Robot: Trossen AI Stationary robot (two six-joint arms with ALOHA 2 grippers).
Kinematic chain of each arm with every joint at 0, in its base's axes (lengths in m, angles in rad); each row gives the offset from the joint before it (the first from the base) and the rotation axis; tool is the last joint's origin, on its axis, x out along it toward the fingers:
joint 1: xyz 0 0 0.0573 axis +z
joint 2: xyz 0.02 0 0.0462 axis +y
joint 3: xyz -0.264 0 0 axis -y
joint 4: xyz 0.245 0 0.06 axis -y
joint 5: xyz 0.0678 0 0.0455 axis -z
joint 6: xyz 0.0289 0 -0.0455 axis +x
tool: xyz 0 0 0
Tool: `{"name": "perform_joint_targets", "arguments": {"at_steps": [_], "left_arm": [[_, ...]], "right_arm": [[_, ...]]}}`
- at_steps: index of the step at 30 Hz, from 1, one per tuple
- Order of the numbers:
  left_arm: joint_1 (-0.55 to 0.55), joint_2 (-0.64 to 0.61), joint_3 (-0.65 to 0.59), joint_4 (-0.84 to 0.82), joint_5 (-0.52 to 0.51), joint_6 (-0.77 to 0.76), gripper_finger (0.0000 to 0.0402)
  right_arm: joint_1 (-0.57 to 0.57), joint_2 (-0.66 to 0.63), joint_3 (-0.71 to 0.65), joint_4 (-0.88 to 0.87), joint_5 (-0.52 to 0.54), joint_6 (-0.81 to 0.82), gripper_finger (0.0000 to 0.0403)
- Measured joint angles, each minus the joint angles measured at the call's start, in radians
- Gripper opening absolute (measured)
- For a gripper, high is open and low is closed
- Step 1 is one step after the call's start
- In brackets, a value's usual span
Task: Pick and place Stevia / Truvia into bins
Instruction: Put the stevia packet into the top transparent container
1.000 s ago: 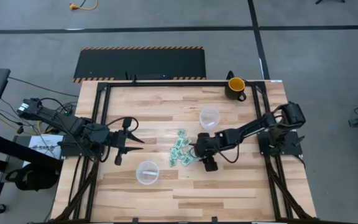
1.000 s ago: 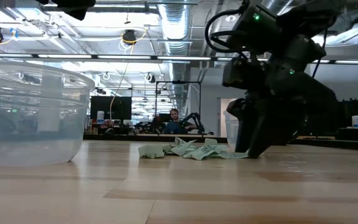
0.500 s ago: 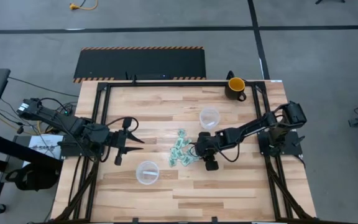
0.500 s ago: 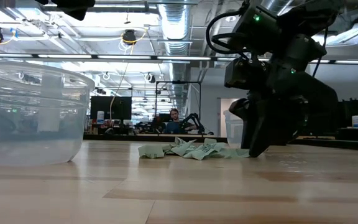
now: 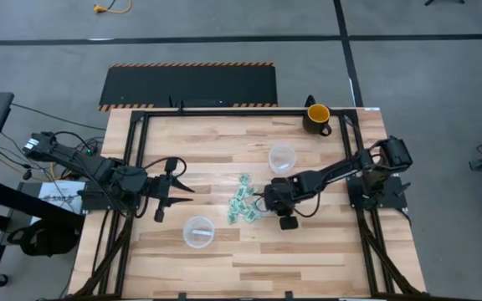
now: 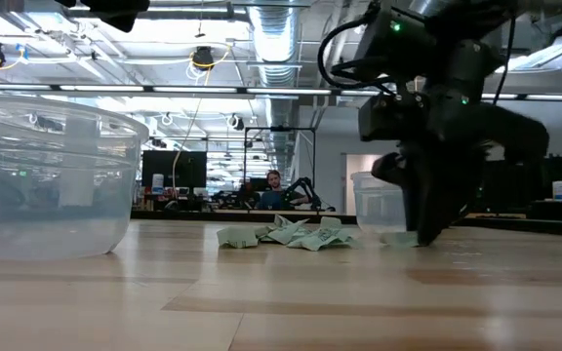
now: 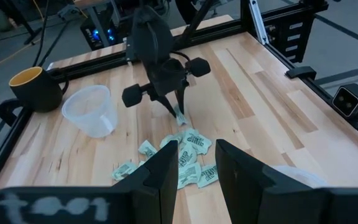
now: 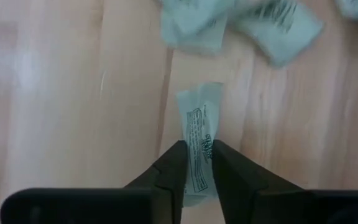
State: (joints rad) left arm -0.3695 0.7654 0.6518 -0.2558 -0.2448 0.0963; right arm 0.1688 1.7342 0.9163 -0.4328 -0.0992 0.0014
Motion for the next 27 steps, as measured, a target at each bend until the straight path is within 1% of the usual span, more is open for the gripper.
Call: {"name": "perform_joint_targets", "arguments": {"at_steps": [8, 13, 21, 27], "left_arm": [[0.0, 0.0, 0.0, 0.0, -0.003, 0.0, 0.0098], [0.0, 0.0, 0.0, 0.0, -0.003, 0.0, 0.0098], [0.0, 0.0, 0.0, 0.003, -0.003, -0.003, 0.0098], [0.0, 0.0, 0.0, 0.002, -0.003, -0.01, 0.0098]], "right_arm": [[0.0, -0.001, 0.153, -0.253, 0.009, -0.011, 0.0059], [-0.02, -0.001, 0.24, -0.403, 0.027, -0.036, 0.0052], [-0.09, -0.001, 0.356, -0.614, 0.124, -0.081, 0.0036], [-0.161, -0.001, 0.438, -0.729, 0.131, -0.131, 0.0024]]}}
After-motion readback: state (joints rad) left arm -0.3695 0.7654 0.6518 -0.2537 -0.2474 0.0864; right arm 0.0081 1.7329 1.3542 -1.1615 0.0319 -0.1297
